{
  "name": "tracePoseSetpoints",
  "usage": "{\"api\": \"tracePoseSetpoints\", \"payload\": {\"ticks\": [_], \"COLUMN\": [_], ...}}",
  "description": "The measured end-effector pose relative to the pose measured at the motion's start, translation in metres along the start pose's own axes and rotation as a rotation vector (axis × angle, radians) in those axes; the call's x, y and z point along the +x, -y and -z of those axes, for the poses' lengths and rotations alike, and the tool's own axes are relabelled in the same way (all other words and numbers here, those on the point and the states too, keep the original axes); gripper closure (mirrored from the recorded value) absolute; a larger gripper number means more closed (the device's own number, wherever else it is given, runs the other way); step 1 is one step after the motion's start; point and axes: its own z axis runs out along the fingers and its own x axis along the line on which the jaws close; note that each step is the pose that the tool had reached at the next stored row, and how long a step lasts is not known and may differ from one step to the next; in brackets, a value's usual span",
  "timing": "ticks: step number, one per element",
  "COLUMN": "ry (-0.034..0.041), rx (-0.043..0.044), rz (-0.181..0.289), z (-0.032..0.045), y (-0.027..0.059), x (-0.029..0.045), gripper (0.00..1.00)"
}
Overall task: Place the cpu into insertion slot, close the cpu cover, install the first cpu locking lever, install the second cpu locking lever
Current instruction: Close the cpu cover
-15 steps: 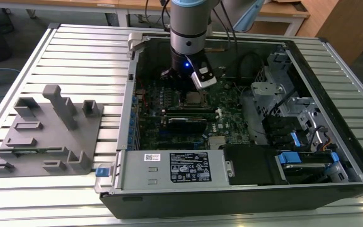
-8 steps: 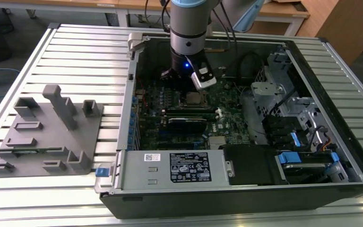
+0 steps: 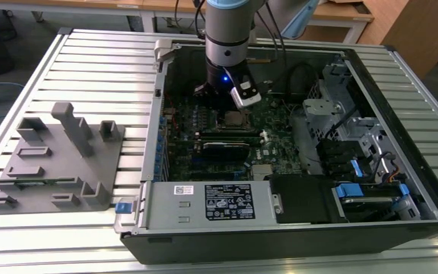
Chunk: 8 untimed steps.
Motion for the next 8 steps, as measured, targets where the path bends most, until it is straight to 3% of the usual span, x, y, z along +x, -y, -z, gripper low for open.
{"api": "tracePoseSetpoints", "payload": {"ticks": [8], "ry": [0.0001], "rx": [-0.0002], "rz": [0.0], "z": [0.0002], "y": [0.0], "x": [0.0], "gripper": [0.9]}}
